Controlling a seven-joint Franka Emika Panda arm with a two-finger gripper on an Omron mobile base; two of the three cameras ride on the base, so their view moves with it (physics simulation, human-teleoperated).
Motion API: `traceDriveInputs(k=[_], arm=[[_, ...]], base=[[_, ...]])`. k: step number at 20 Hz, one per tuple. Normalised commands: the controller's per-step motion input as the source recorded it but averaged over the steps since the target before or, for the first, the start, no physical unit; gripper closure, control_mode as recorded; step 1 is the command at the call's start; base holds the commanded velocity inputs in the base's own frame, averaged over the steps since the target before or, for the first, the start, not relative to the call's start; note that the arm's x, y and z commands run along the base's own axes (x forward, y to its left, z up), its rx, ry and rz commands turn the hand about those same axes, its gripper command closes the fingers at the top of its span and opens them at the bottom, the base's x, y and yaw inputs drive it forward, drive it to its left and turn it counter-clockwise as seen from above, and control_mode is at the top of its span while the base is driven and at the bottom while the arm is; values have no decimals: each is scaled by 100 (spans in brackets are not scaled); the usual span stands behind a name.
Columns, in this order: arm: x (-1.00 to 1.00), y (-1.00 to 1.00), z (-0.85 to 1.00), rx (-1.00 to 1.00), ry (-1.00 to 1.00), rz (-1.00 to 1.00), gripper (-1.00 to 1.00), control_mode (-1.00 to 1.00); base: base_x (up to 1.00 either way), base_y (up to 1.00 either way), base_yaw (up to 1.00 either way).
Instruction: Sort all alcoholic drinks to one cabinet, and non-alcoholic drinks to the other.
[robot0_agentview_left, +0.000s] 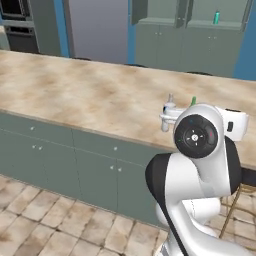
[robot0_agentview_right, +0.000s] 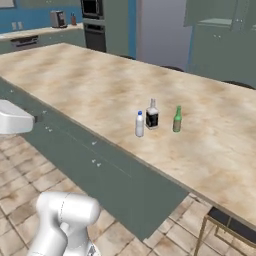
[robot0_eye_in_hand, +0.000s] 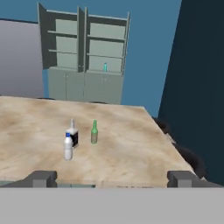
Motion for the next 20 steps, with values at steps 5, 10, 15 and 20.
traceDriveInputs(k=[5, 10, 15, 20], arm=[[0, 0, 0, 0, 0, 0, -100, 100], [0, 0, 0, 0, 0, 0, -100, 100], [0, 0, 0, 0, 0, 0, -100, 100], [0, 0, 0, 0, 0, 0, -100, 100]], base=[[22, 47, -30], [20, 45, -30], [21, 48, -30], [21, 45, -30]])
